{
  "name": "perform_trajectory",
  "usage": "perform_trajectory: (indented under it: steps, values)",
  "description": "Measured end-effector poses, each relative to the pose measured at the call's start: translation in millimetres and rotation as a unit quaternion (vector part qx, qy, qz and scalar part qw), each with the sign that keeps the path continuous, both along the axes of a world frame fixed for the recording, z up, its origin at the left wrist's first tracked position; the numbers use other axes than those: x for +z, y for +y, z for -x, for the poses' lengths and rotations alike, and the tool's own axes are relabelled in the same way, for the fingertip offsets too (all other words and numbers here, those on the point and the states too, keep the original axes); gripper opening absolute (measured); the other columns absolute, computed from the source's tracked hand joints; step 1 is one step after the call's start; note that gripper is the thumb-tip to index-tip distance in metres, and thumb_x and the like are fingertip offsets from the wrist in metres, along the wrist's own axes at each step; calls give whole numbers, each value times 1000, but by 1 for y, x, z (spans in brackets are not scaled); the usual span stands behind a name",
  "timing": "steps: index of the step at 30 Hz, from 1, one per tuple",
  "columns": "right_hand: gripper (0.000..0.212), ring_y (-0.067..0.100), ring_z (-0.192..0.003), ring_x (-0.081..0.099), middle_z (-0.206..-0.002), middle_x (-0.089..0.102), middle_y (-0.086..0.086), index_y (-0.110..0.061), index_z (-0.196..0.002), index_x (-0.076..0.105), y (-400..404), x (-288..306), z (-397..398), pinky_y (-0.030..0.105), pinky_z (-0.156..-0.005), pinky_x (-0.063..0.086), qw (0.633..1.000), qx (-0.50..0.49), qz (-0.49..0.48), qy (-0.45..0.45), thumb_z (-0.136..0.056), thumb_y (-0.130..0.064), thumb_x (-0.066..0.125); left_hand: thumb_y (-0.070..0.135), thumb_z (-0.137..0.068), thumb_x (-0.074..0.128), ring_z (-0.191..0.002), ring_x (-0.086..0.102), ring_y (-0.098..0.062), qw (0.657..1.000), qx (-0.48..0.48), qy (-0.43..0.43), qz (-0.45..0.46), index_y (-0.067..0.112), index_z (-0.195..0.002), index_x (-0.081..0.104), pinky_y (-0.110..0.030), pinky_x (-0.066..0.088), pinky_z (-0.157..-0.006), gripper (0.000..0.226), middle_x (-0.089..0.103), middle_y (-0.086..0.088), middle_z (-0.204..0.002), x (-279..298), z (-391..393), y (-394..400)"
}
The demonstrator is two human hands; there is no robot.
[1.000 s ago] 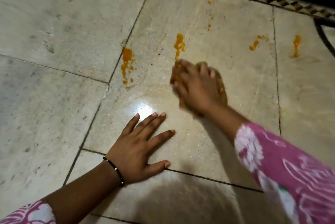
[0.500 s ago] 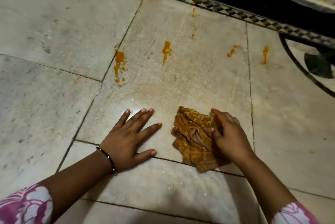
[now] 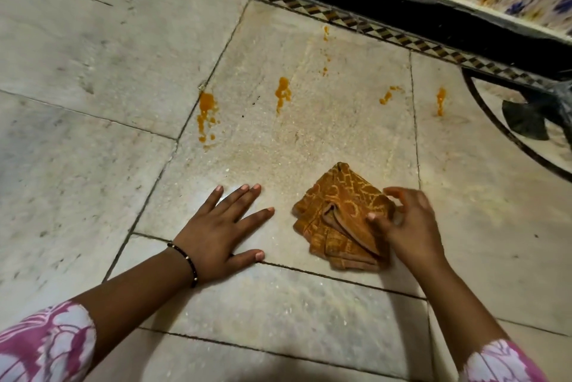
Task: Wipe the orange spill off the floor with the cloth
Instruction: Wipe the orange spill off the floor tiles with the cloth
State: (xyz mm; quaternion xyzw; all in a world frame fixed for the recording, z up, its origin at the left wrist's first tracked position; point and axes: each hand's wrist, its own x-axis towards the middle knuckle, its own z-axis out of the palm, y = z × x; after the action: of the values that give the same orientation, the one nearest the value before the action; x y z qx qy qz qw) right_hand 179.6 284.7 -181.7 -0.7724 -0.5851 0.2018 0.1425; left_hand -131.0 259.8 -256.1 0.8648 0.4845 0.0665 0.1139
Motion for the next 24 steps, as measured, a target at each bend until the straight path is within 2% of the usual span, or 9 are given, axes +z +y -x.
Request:
perform_trajectory:
  steps: [3,8,10,12,13,16,19,22,24]
  values:
    - [69,22,-123,32,-136,38,-1,-22,-135,46,-30,-5,13,32,-100,34,988,135,47,-61,-75,-39,75,69,-89,26,-143,15,-22,1000,0,1,-2,32,-146,29,-43,5,-114,68,20,-7,-156,0,0,0]
    - [99,20,-133,13,-149,12,-2,-29,-147,23,-61,-9,28,35,-109,27,973,192,97,-83,-67,-53,75,69,-90,23,-143,15,-22,1000,-2,5,-3,32,-147,27,-44,7,-114,68,20,-8,-156,0,0,0]
    - [82,26,-128,28,-147,27,5,-28,-143,36,-70,-13,29,41,-101,42,971,200,70,-108,-73,-36,76,69,-90,22,-142,15,-22,1000,0,5,-1,32,-146,28,-43,7,-114,68,20,-8,-155,1,0,0]
    - [57,31,-107,51,-128,53,7,-21,-126,59,-76,-17,28,41,-77,54,974,205,-5,-99,-72,-14,77,70,-90,21,-142,15,-22,1000,0,5,-1,32,-146,28,-44,7,-114,68,21,-8,-155,1,-1,0]
    - [47,29,-97,55,-117,60,4,-19,-117,65,-77,-18,27,36,-70,54,974,204,-40,-92,-72,-7,76,70,-89,21,-142,16,-23,1000,0,5,0,32,-146,27,-44,8,-114,68,21,-8,-155,1,-1,0]
    - [24,15,-91,55,-101,63,-7,-20,-103,71,-69,-4,25,25,-74,45,984,168,-56,-10,-82,-10,67,70,-89,22,-142,16,-22,1000,1,6,1,33,-146,28,-45,9,-113,68,22,-8,-155,2,-1,0]
    - [14,4,-73,58,-84,64,-10,-25,-86,70,-48,33,23,20,-64,45,987,103,-21,123,-86,-13,63,68,-89,26,-143,14,-22,1000,0,3,0,32,-146,29,-45,9,-113,68,21,-8,-156,2,-1,0]
    - [20,20,-72,65,-74,68,2,-24,-75,68,0,69,1,33,-68,54,977,19,-51,207,-85,-7,63,68,-89,26,-143,14,-22,1000,-1,7,1,32,-146,28,-46,10,-113,68,20,-8,-156,2,-1,0]
    - [11,22,-87,64,-85,68,0,-24,-83,68,45,81,-25,40,-83,53,980,-59,-94,166,-85,-15,64,69,-89,24,-143,14,-22,1000,-2,6,2,32,-146,28,-46,10,-113,68,20,-8,-156,2,-1,0]
